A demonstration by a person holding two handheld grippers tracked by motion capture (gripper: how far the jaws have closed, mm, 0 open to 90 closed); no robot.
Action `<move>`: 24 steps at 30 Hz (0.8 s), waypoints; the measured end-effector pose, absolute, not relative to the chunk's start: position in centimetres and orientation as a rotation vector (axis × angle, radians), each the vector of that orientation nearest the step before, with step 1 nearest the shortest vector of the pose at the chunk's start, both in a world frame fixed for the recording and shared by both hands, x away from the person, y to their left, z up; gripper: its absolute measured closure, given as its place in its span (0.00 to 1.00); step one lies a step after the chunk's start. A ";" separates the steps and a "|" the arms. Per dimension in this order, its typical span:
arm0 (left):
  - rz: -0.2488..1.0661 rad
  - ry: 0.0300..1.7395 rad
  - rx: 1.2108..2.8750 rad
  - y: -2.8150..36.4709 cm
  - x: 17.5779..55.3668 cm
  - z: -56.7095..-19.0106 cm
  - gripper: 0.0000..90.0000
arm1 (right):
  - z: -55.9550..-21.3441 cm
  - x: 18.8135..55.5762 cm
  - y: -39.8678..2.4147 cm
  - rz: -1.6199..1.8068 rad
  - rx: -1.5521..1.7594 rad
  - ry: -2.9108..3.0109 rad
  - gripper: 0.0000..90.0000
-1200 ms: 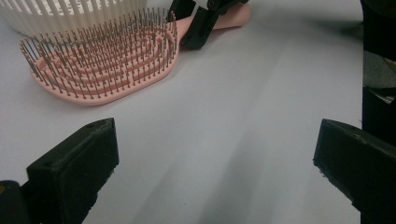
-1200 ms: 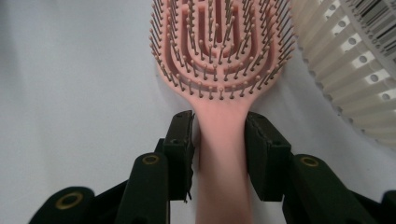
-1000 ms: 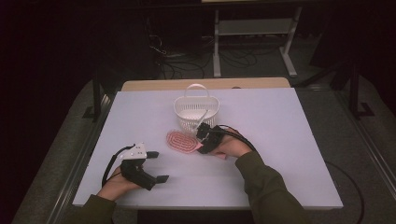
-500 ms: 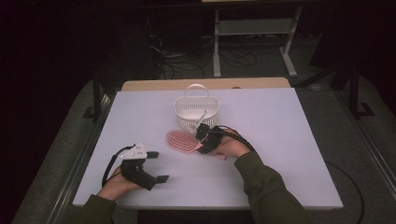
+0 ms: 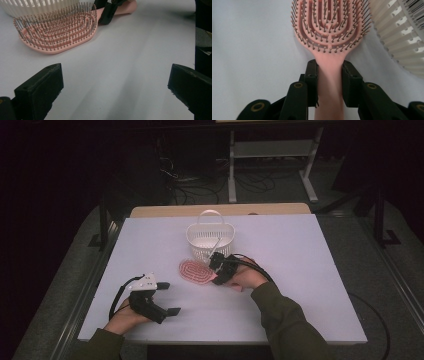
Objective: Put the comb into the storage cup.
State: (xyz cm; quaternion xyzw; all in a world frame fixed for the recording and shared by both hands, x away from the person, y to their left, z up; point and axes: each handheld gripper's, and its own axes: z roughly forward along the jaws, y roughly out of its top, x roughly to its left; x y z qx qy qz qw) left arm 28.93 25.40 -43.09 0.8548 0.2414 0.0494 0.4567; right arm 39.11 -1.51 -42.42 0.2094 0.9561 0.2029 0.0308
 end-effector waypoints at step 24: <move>0.126 0.605 2.110 25.4 28.9 -43.2 0.00 | -40.5 36.6 -6.4 0.866 0.703 2.889 0.77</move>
